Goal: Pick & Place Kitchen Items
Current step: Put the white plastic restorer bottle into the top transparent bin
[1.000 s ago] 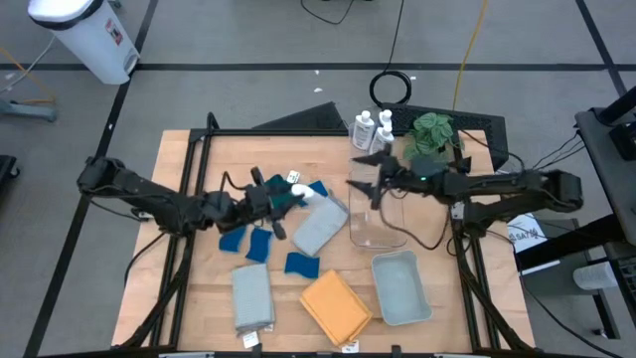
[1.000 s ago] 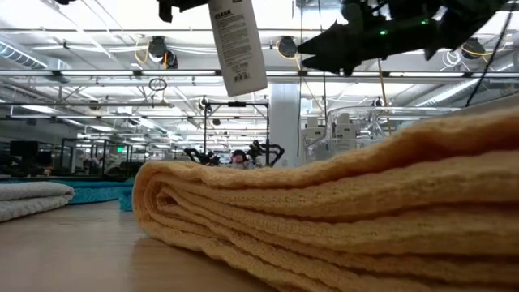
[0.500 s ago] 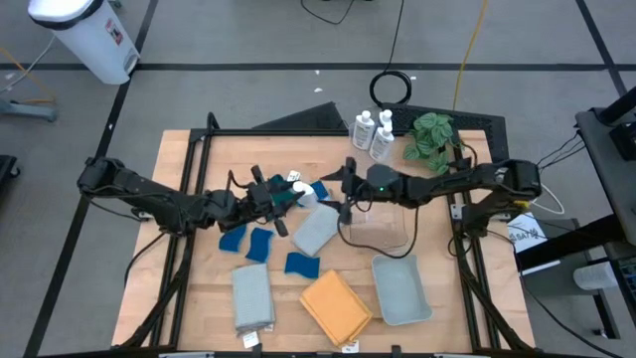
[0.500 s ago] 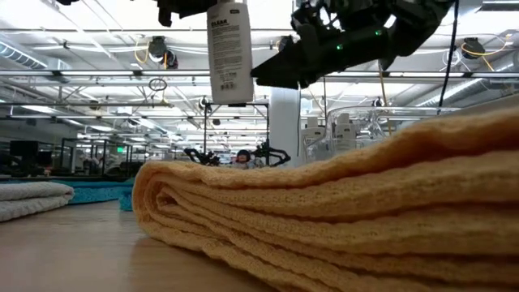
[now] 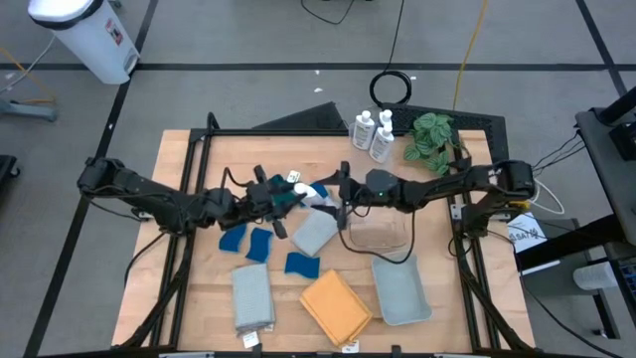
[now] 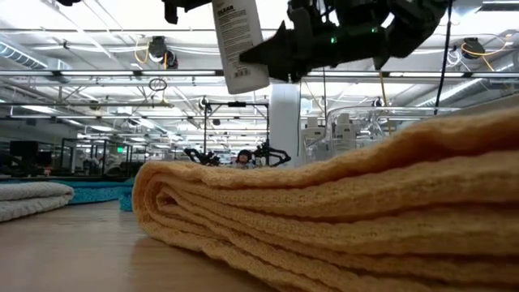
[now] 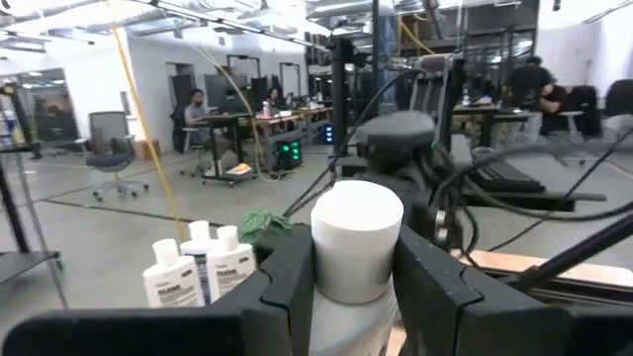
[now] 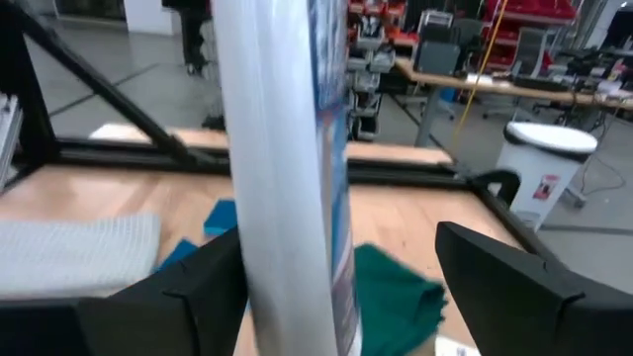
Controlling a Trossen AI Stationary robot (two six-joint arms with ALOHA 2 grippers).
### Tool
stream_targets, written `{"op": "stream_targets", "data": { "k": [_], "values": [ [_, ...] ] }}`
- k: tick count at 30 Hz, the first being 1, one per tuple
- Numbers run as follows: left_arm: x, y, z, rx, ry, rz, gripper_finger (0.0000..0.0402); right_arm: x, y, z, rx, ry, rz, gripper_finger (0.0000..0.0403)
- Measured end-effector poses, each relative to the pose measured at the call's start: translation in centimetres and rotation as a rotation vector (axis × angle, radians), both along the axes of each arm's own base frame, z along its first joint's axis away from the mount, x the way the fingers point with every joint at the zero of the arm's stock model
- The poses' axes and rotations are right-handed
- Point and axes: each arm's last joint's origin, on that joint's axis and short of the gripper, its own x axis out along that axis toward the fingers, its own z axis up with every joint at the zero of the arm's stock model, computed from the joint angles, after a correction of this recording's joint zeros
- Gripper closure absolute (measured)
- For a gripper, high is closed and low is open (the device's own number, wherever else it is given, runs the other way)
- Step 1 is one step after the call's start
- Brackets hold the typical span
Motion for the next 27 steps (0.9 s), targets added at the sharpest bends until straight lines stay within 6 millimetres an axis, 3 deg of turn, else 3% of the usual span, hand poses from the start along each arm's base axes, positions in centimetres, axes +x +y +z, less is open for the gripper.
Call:
{"op": "stream_targets", "data": {
  "k": [6,12,14,21,24,27],
  "values": [
    [0.1,0.3,0.0,-0.014,-0.004,-0.001,0.0290,0.8,0.0,-0.6,-0.007,0.001,0.001,0.0173],
    [0.1,0.4,0.0,-0.033,-0.008,0.007,0.0287,1.0,0.0,-0.6,-0.008,0.011,0.004,0.0300],
    [0.1,0.3,-0.1,-0.018,0.002,0.005,0.0260,0.8,0.0,-0.5,-0.022,0.019,0.001,0.0337],
    [-1.4,-0.1,0.9,0.018,0.031,0.005,0.0139,-0.9,-0.1,1.6,-0.061,0.043,-0.011,0.0338],
    [-2.4,0.3,1.2,0.007,0.051,0.007,0.0114,-2.4,-0.5,2.2,-0.058,0.029,-0.028,0.0338],
    [-3.0,0.8,-0.1,0.011,0.089,0.018,0.0107,-3.8,-0.9,2.4,-0.051,0.002,-0.046,0.0338]
  ]
}}
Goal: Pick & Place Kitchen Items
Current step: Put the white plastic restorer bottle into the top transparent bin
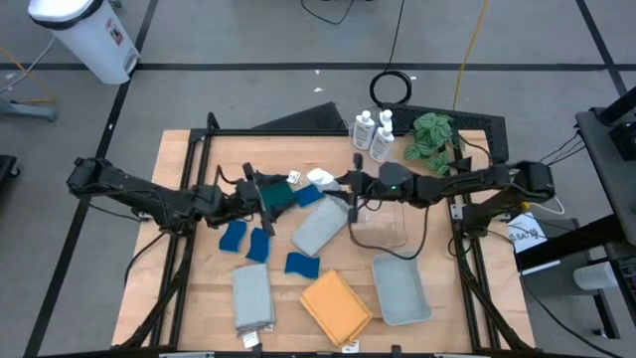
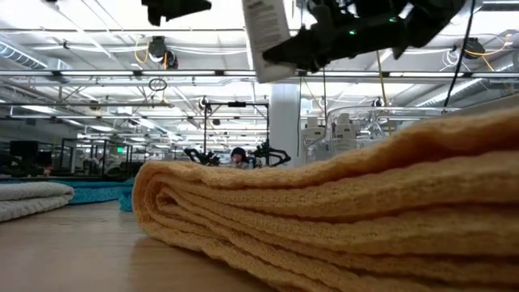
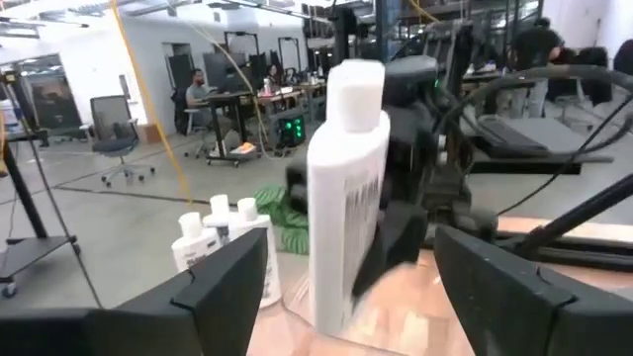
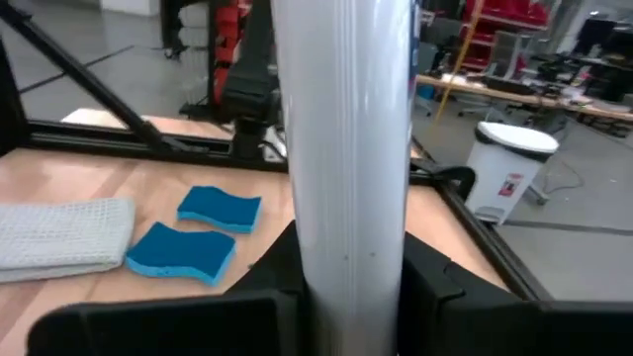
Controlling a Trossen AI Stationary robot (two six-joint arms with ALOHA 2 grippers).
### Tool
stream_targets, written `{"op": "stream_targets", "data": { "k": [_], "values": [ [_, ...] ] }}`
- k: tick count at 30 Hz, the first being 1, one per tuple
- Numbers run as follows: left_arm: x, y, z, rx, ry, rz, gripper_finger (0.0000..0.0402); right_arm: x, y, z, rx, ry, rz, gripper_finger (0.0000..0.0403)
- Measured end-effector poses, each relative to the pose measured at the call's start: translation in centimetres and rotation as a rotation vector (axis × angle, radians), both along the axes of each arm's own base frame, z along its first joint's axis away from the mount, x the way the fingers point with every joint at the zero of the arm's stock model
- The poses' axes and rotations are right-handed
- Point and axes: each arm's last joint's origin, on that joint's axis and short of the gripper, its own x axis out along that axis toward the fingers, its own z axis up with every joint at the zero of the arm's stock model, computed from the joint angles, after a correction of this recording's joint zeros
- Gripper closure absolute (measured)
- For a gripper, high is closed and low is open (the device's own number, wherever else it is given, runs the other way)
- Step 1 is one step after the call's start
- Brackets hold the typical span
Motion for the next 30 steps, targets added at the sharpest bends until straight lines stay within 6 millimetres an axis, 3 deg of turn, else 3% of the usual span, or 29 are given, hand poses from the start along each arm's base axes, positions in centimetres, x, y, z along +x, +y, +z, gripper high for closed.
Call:
{"op": "stream_targets", "data": {
  "k": [5,10,16,30],
  "values": [
    [-0.5,1.3,-1.9,0.018,-0.050,-0.063,0.0119,-2.0,-0.3,0.6,0.008,-0.102,-0.009,0.0338],
    [0.2,3.0,-3.5,0.043,-0.068,-0.184,0.0134,-2.1,0.0,0.5,0.035,-0.137,0.074,0.0338],
    [2.3,4.1,-4.6,0.037,-0.084,-0.333,0.0152,-0.9,0.0,-0.5,0.073,-0.160,0.130,0.0338],
    [5.1,4.4,-5.5,-0.031,-0.071,-0.319,0.0151,3.8,-0.1,-2.7,0.179,-0.081,0.226,0.0338]
  ]
}}
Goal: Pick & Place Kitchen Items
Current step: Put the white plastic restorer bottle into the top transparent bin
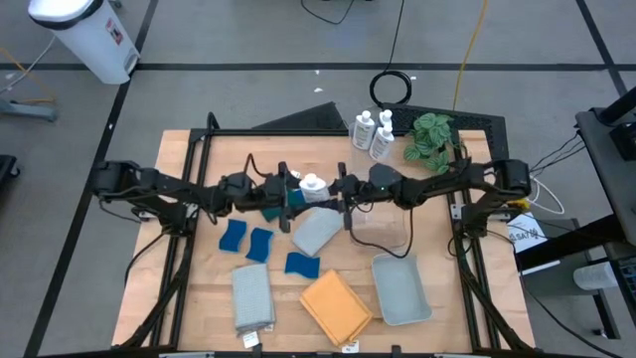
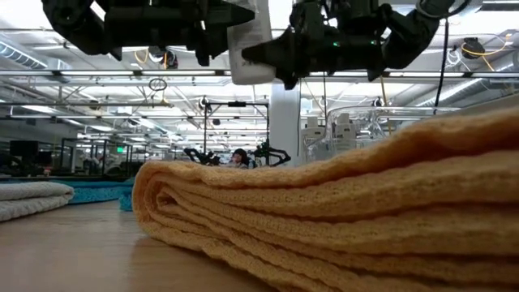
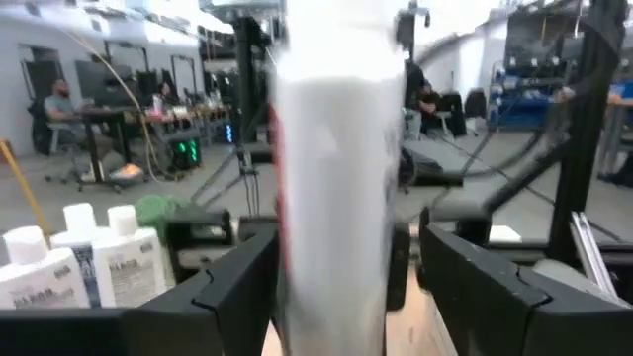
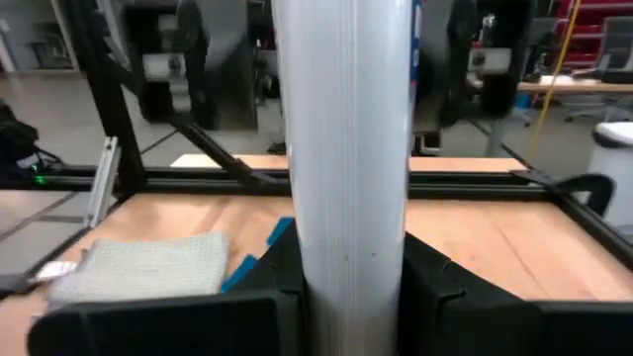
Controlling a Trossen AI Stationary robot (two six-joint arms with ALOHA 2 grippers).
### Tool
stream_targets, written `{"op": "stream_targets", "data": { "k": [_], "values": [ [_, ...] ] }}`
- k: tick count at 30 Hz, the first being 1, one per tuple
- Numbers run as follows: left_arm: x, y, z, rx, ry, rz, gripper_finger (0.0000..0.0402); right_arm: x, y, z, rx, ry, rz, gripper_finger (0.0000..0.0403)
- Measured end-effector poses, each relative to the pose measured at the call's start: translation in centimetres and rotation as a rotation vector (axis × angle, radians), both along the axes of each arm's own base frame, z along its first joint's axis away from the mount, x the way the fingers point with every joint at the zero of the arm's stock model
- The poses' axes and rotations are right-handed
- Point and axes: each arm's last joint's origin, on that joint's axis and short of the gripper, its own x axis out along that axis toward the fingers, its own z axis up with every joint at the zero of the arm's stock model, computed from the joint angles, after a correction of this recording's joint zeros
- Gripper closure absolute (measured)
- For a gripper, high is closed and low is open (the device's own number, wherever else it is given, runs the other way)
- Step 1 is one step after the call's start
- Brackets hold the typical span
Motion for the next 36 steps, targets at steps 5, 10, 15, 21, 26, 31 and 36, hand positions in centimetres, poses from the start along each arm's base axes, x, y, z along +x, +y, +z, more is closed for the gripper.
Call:
{"op": "stream_targets", "data": {
  "k": [5,10,15,21,26,31,36],
  "values": [
    [0.1,0.0,-0.2,-0.001,0.008,0.000,0.0151,1.0,0.2,-0.5,-0.009,0.009,0.010,0.0338],
    [0.1,0.0,-0.4,-0.003,0.028,0.000,0.0151,1.1,0.3,-0.1,-0.029,-0.002,0.013,0.0338],
    [0.1,0.0,-0.4,0.016,0.026,0.003,0.0185,1.1,0.4,-0.1,-0.032,-0.001,0.016,0.0331],
    [0.1,0.2,-0.5,0.017,0.044,0.005,0.0307,1.1,0.4,-0.2,-0.032,0.017,0.014,0.0285],
    [-0.4,0.4,-0.6,0.016,0.114,0.018,0.0307,0.2,-0.2,0.4,-0.015,0.093,-0.004,0.0242],
    [-0.8,0.4,-0.4,0.017,0.147,0.023,0.0307,-2.0,-1.2,2.3,-0.013,0.183,-0.049,0.0210],
    [-0.3,0.3,-1.5,0.017,0.197,-0.010,0.0307,-3.6,-1.4,4.6,-0.001,0.144,-0.062,0.0199]
  ]
}}
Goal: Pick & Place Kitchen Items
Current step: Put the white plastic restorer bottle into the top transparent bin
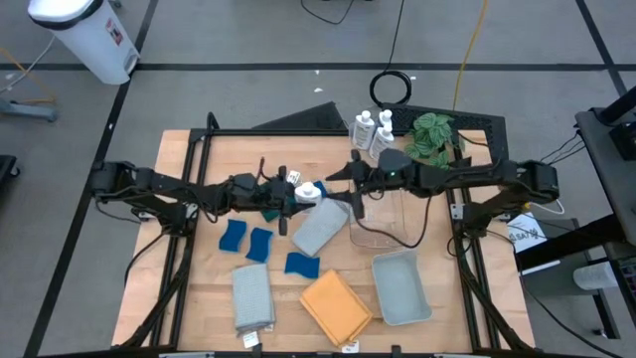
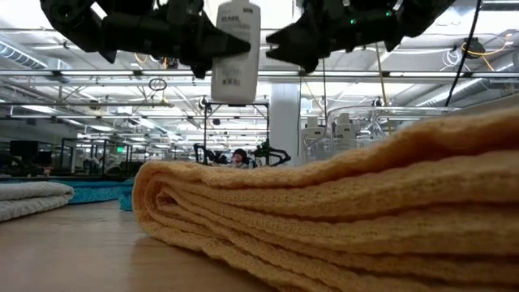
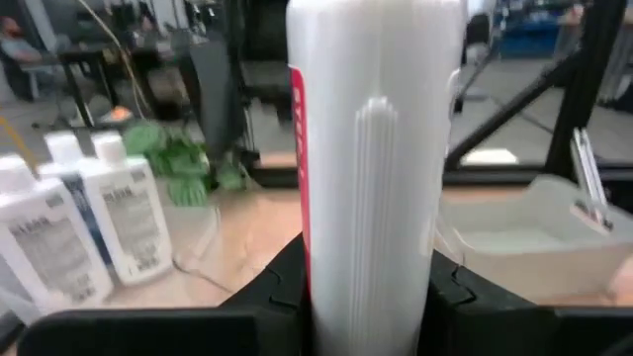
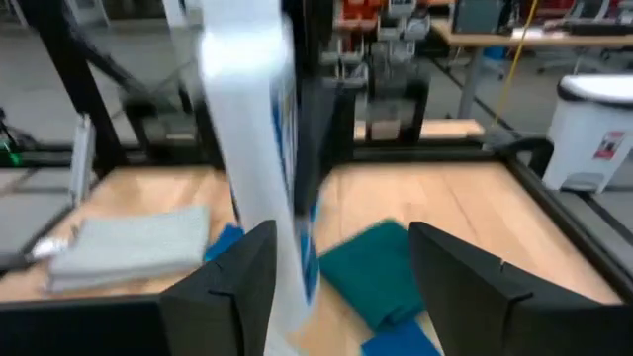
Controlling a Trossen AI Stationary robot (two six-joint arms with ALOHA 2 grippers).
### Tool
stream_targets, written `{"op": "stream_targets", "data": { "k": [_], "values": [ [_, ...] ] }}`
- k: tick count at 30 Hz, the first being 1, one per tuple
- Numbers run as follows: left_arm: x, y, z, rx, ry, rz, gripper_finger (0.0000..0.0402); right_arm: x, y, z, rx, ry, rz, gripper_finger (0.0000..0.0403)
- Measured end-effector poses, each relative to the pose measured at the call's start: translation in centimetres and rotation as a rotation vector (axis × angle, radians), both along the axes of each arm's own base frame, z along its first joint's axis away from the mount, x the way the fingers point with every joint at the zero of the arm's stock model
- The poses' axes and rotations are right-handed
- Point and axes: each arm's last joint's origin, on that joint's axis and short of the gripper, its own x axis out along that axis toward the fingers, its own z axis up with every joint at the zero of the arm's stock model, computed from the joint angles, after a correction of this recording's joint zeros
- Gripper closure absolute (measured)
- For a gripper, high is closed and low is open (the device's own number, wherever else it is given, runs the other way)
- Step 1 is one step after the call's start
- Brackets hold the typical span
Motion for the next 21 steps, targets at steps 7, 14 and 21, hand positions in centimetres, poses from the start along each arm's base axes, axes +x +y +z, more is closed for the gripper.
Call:
{"op": "stream_targets", "data": {
  "k": [7,14,21],
  "values": [
    [1.4,0.1,-1.5,-0.024,0.057,0.027,0.0307,-0.2,1.9,1.3,-0.008,-0.070,0.062,0.0204],
    [3.8,0.1,-2.1,-0.029,0.104,-0.010,0.0307,0.3,3.2,1.2,-0.038,-0.106,0.052,0.0206],
    [4.6,0.1,-1.9,-0.020,0.111,-0.010,0.0307,0.3,3.2,0.9,-0.053,-0.076,-0.010,0.0214]
  ]
}}
